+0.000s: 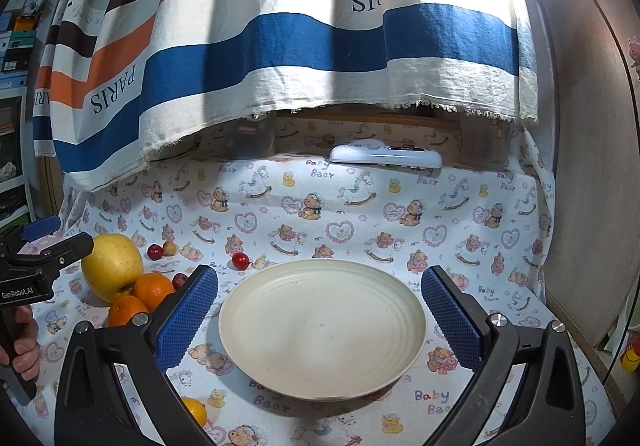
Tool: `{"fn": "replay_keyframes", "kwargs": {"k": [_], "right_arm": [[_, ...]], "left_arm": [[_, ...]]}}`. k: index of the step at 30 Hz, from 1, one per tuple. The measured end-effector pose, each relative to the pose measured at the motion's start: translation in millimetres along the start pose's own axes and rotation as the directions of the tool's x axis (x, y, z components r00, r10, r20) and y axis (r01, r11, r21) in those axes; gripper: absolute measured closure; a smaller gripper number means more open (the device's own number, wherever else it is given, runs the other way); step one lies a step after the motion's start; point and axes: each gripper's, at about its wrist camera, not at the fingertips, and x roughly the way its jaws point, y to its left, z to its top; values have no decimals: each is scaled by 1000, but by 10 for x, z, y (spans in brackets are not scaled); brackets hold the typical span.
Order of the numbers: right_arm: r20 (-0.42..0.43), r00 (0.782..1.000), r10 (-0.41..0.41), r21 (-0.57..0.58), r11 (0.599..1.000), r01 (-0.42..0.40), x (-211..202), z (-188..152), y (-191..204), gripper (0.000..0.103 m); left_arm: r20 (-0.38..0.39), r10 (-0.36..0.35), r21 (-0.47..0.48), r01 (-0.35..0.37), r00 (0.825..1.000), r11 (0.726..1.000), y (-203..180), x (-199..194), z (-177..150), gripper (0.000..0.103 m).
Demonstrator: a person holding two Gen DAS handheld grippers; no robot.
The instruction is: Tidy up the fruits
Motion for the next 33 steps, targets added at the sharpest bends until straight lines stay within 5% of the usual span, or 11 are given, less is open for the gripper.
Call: {"fn": "replay_keyframes", "kwargs": {"k": [13,17,33], "right_arm": [[-2,1000,-5,0,1000,5,-6,6,-10,1],[-2,1000,-7,1,1000,7,-6,6,-11,1],[-26,1000,-5,3,1000,5,22,-2,-19,1]], "left_arm": [[-5,3,-43,-3,1000,999,88,18,-11,0],[27,94,-38,-92,995,995,84,-57,-14,0],[6,23,-2,-23,1000,1000,9,-27,-8,0]]}}
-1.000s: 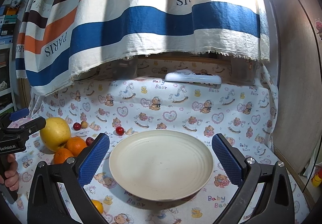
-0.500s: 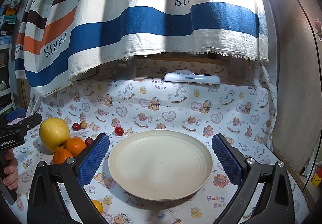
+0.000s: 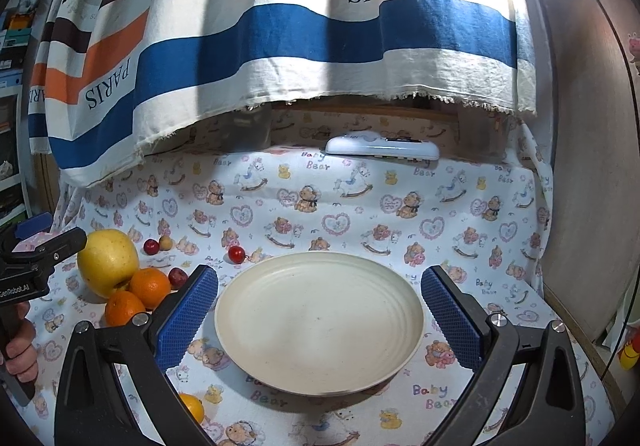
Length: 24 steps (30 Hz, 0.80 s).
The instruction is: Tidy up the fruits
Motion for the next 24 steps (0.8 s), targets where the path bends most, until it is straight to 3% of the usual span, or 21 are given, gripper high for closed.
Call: {"fn": "replay_keyframes", "kwargs": {"k": [8,12,15,18,24], "right_arm": [[8,1000,-7,-2,1000,7,-20,-5,6,1],[10,1000,-10,2,1000,10,-21,-1,3,1],[10,1000,-9,0,1000,9,-23,-2,4,1],[10,1000,-11,4,1000,11,-22,-2,-9,1],[11,1000,-12,2,1000,12,-19,-4,-5,1]], "left_arm": [[24,-2,3,2,1000,1000,-5,-55,7,0],[22,-1,68,-1,1000,998,-72,-88,12,0],[0,-57,97,57,998,994,-135,-144,38,0],[5,-43,119,42,999,992,-192,-204,58,0],[27,-36,95,34,999,995,-153,-261,91,0]]}}
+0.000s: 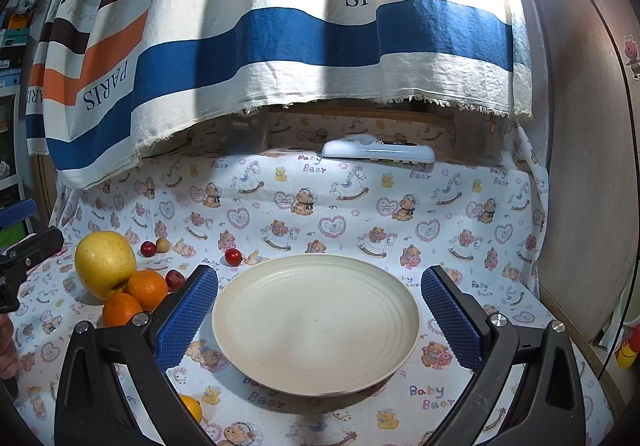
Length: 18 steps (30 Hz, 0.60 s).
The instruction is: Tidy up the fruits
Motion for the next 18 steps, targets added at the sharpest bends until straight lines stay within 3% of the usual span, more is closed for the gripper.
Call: {"fn": "replay_keyframes", "kwargs": {"k": [4,6,8,11,18], "right_arm": [[-1,1000,-2,2,1000,2,2,-1,3,1],[-2,1000,-4,6,1000,4,4,-1,-9,1],[-2,1000,-4,10,1000,4,4,-2,-19,1],[-2,1000,-8,15,1000,8,8,-2,-33,1],[-2,1000,-9,15,1000,9,7,-6,-29,1]], "left_arm": [[-28,-21,-12,20,999,1000,3,37,-12,0],[-77,-35,1,36,996,999,-32,112,-35,0],[-178,-61,22,67,982,998,-92,265,-87,0],[-241,-111,-5,113,964,994,-107,360,-154,0],[-270,-145,-3,149,952,989,-179,343,-195,0]]}}
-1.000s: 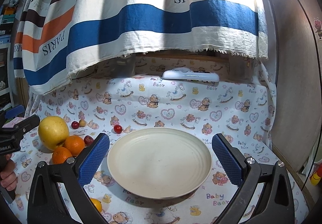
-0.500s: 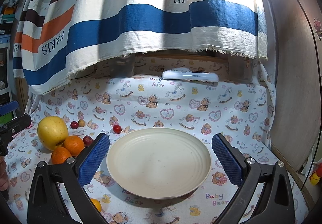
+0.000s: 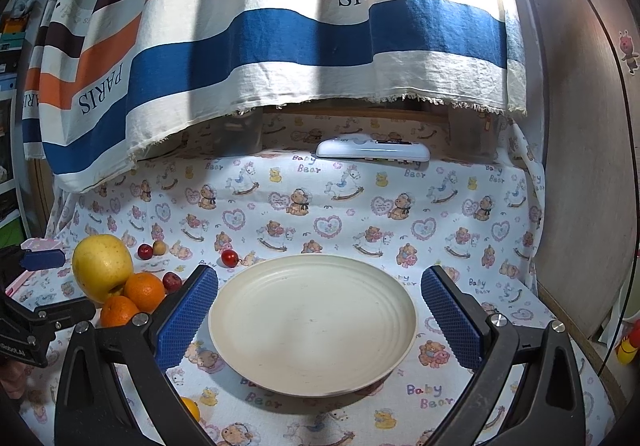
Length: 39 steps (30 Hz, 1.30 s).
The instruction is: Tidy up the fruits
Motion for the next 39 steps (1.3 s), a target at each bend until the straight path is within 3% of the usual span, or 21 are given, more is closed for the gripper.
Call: {"fn": "replay_keyframes", "kwargs": {"k": [11,13,16,22,27,38,39], "right_arm": [[-11,1000,2,-14,1000,-3,12,-3,0,1],[-36,999,26,-16,1000,-26,15,9,8,1],[-74,991,115,45,993,-111,2,56,-48,1],[-141,954,263,109,962,-249,14,77,-18,13],[-211,924,317,118,947,-298,75,13,96,24],[-255,917,306,34,951,-307,77,-66,278,29],[-259,916,306,32,951,-308,86,-72,285,29]], "left_arm": [[-19,-8,5,8,1000,1000,11,28,29,2],[-65,-35,-9,34,997,999,35,87,30,16],[-122,-95,-65,88,988,994,101,171,5,27],[-193,-127,-113,107,973,988,145,347,-55,44],[-221,-133,-124,108,966,986,142,479,-48,45],[-278,-153,-162,111,948,981,201,616,-69,45],[-283,-156,-160,114,946,980,197,619,-76,50]]}}
